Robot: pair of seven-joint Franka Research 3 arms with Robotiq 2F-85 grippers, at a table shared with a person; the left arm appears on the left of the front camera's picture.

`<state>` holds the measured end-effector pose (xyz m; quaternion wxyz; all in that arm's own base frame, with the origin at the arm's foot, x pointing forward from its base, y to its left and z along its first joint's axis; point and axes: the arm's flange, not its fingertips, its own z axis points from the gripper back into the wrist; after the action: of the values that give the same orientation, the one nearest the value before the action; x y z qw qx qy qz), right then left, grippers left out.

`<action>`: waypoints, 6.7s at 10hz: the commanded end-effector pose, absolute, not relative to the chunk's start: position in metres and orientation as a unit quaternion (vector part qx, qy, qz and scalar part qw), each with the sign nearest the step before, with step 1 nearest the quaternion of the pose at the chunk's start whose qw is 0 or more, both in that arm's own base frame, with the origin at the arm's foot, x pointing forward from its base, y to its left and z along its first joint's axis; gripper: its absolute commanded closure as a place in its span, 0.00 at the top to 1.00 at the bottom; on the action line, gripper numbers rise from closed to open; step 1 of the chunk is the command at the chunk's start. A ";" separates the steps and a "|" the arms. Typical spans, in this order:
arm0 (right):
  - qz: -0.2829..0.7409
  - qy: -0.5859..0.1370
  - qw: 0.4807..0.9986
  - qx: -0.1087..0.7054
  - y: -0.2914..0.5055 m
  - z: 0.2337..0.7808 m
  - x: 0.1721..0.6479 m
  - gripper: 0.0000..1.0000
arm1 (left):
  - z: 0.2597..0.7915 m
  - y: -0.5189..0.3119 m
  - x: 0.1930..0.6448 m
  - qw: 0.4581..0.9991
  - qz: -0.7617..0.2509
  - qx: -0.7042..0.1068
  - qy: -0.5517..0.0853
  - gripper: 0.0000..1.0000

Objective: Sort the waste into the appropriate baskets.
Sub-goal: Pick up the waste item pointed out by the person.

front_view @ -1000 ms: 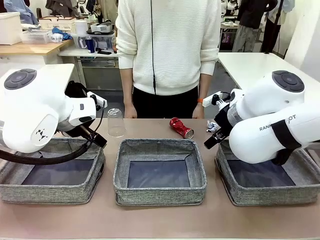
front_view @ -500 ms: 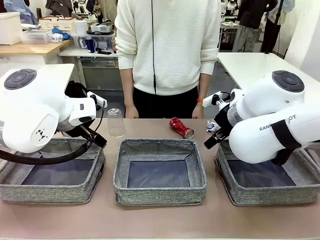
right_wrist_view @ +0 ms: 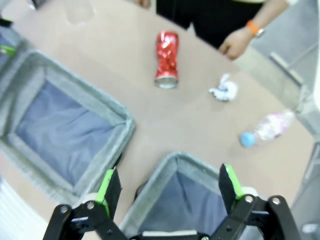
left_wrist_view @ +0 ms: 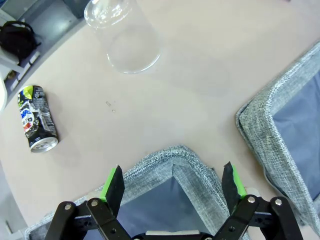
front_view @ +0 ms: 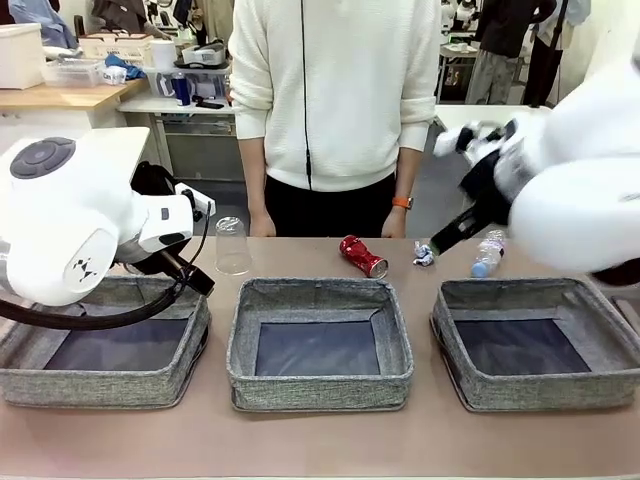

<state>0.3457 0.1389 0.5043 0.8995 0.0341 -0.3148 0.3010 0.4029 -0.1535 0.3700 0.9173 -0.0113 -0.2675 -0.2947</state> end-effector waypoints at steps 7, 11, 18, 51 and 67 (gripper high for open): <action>0.302 -0.324 0.896 0.033 0.126 0.541 0.317 1.00 | 0.370 -0.152 0.403 0.918 -0.294 -0.012 -0.268 1.00; 0.302 -0.324 0.896 0.033 0.126 0.541 0.317 1.00 | 0.369 -0.153 0.403 0.917 -0.295 -0.011 -0.267 1.00; 0.302 -0.324 0.896 0.033 0.126 0.541 0.317 1.00 | 0.368 -0.148 0.404 0.921 -0.290 -0.005 -0.261 1.00; -0.148 -0.158 0.826 0.520 -0.194 0.487 0.274 1.00 | 0.408 0.204 0.337 0.781 0.098 -0.535 -0.307 1.00; -0.067 -0.172 0.811 0.556 -0.159 0.504 0.270 1.00 | 0.413 0.138 0.342 0.781 -0.037 -0.548 -0.297 1.00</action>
<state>0.2697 -0.1619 0.5052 0.8161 0.5494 -0.1622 -0.0759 0.3441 0.1381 0.4141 0.7880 -0.5436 -0.2875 -0.0312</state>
